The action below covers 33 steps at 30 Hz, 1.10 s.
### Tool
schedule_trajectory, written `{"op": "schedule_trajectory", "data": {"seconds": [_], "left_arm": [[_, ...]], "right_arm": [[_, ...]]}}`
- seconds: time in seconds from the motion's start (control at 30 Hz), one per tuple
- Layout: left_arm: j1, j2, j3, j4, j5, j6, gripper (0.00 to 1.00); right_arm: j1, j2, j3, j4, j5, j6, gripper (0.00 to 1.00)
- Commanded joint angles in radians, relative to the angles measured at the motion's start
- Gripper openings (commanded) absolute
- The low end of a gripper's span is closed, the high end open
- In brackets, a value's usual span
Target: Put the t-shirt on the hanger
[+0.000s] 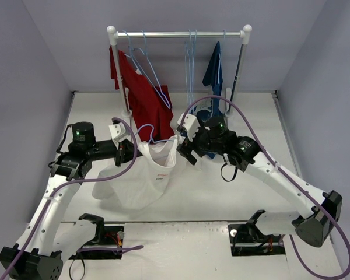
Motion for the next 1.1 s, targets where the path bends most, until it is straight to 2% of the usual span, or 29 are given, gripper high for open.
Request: {"op": "schedule_trajectory", "data": {"seconds": [0.0, 0.07, 0.27, 0.63, 0.73, 1.07], "left_arm": [[0.006, -0.004, 0.071, 0.014, 0.083, 0.040, 0.00], [0.007, -0.001, 0.074, 0.007, 0.099, 0.041, 0.00], [0.006, 0.011, 0.093, -0.023, 0.131, 0.060, 0.00], [0.006, 0.052, 0.150, -0.109, 0.170, 0.112, 0.00], [0.006, 0.066, 0.168, -0.135, 0.165, 0.137, 0.00], [0.005, 0.063, 0.209, -0.157, 0.173, 0.155, 0.00]], "right_arm": [[0.000, 0.038, 0.058, 0.050, -0.013, -0.072, 0.81], [0.000, 0.046, 0.070, 0.051, -0.011, -0.088, 0.80], [-0.002, 0.051, 0.090, 0.050, -0.034, -0.118, 0.61], [-0.004, 0.047, 0.115, 0.042, -0.265, -0.103, 0.09], [-0.004, 0.035, 0.120, 0.042, -0.295, -0.098, 0.08], [-0.004, 0.030, 0.126, 0.042, -0.363, -0.084, 0.15]]}}
